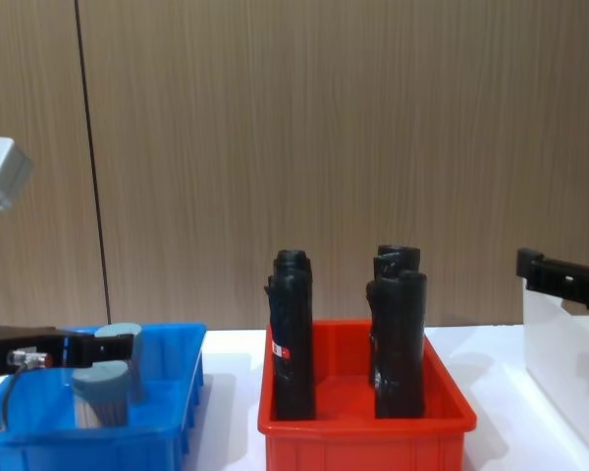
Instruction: Pick the cotton swabs from the blue box and place them into the white box.
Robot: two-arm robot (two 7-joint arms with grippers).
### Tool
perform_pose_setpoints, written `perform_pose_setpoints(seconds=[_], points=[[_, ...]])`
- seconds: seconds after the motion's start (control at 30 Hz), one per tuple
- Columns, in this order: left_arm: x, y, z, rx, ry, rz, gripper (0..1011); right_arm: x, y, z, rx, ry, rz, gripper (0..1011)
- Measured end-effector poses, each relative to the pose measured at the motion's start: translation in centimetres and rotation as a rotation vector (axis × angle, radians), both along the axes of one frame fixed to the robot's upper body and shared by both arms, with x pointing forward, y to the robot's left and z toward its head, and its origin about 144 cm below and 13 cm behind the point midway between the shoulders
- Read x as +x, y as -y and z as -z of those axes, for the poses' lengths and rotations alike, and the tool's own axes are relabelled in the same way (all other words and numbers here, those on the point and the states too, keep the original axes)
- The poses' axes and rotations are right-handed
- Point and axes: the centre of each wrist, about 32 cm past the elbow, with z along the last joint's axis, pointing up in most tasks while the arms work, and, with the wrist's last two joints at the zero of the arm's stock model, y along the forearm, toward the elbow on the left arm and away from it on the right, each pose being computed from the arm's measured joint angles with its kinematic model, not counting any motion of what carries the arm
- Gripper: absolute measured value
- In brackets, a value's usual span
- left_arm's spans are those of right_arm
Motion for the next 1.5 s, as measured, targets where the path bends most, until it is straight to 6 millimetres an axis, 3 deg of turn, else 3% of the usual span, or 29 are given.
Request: perform_pose_setpoints(seconds=[1.13, 1.3, 1.5], points=[[3.7, -1.0, 2.4, -0.020, -0.059, 0.081, 1003, 0.0, 0.0, 0.0, 0.000, 0.000, 0.000, 1002], [4.0, -1.0, 2.6, -0.023, -0.066, 0.086, 929, 0.0, 0.0, 0.0, 0.000, 0.000, 0.000, 1002], [4.2, -0.9, 2.7, -0.017, -0.072, 0.085, 765, 0.0, 0.0, 0.0, 0.000, 0.000, 0.000, 1002]])
